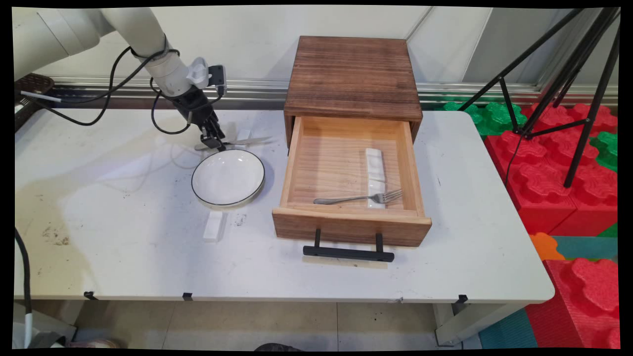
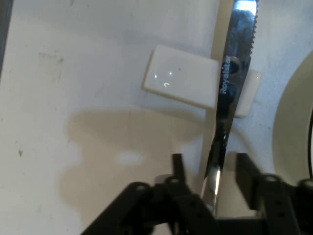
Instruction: Pick up the knife from the left of the white plate, then place the picked object into the drawer
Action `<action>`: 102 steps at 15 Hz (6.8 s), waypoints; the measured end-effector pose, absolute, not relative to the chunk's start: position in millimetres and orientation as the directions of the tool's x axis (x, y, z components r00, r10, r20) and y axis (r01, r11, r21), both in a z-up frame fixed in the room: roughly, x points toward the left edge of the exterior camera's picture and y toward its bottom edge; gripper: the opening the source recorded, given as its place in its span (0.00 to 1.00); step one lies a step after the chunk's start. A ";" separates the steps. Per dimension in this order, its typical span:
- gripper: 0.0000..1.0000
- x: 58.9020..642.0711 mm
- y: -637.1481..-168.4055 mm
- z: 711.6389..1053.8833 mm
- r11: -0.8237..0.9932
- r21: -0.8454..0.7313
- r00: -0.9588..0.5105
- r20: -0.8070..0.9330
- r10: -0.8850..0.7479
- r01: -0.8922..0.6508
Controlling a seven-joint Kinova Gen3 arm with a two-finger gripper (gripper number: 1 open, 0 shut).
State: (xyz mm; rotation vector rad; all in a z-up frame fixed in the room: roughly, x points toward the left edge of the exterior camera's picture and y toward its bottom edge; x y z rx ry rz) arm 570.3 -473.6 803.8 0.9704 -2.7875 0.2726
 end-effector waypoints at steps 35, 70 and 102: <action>0.00 549.4 -448.3 878.6 0.782 -0.101 -0.764 0.319 -0.561 -0.616; 0.00 367.3 -434.9 973.6 0.878 -0.110 -0.784 0.511 -0.352 -0.466; 0.00 283.9 -509.4 858.5 0.881 -0.138 -0.816 0.464 -0.346 -0.452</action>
